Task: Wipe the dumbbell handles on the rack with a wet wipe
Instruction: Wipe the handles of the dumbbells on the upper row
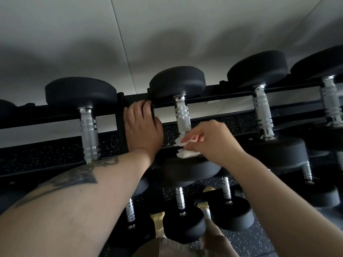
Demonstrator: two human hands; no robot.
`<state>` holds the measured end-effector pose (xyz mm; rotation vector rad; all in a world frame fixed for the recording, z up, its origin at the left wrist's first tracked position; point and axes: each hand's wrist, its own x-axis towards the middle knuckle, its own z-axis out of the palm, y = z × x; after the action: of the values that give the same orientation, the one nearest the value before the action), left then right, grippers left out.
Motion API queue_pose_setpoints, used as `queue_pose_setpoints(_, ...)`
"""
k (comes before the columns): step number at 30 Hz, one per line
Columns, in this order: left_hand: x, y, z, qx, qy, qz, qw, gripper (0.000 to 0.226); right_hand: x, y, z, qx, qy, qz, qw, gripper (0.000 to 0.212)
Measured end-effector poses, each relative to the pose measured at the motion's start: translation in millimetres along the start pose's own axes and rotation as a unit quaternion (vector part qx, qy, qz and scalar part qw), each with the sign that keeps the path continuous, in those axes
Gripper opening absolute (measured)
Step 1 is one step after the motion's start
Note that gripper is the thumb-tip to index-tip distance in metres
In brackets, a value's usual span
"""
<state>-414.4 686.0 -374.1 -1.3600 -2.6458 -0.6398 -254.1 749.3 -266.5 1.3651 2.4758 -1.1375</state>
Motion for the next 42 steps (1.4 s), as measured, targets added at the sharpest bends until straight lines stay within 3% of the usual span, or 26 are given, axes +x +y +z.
queue_pose_setpoints(3, 0, 0, -1, 0.005, -0.010, 0.000, 1.000, 0.045, -8, -2, 8, 0.004, 0.051, 0.014, 0.999, 0.009)
queue_pose_setpoints(8, 0, 0, -3, -0.002, -0.017, -0.001, 1.000, 0.045, -28, 9, 3, 0.027, 0.047, 0.070, 0.996, 0.019)
queue_pose_setpoints(13, 1, 8, -14, -0.078, -0.045, -0.047, 0.995, 0.046, -58, 30, -8, 0.192, 0.097, 0.078, 0.973, 0.016)
queue_pose_setpoints(17, 2, 29, -41, -0.264, -0.121, -0.194, 0.937, 0.047, -79, 52, -43, 0.368, 0.171, 0.076, 0.911, 0.006)
queue_pose_setpoints(19, -6, 43, -60, -0.337, -0.119, -0.225, 0.906, 0.038, -86, 67, -69, 0.412, 0.202, 0.057, 0.887, 0.005)
queue_pose_setpoints(21, -18, 74, -78, -0.349, -0.078, -0.192, 0.914, 0.029, -89, 86, -93, 0.427, 0.242, 0.046, 0.870, 0.006)
queue_pose_setpoints(23, -31, 110, -93, -0.335, -0.042, -0.109, 0.935, 0.026, -85, 103, -108, 0.440, 0.290, 0.055, 0.848, 0.006)
queue_pose_setpoints(26, -43, 182, -82, -0.282, -0.057, 0.017, 0.957, 0.030, -76, 136, -134, 0.453, 0.315, 0.067, 0.831, 0.005)
queue_pose_setpoints(29, -41, 229, -39, -0.215, -0.148, 0.037, 0.964, 0.036, -62, 160, -152, 0.452, 0.284, 0.050, 0.844, 0.004)
queue_pose_setpoints(34, -24, 238, 29, -0.185, -0.249, -0.112, 0.944, 0.044, -36, 183, -154, 0.434, 0.207, 0.015, 0.877, 0.007)
queue_pose_setpoints(37, -19, 220, 49, -0.152, -0.229, -0.157, 0.949, 0.041, -21, 191, -146, 0.408, 0.200, 0.011, 0.891, 0.010)
queue_pose_setpoints(42, -30, 207, 62, -0.030, -0.160, -0.093, 0.982, 0.034, 3, 185, -135, 0.331, 0.235, -0.032, 0.913, 0.020)
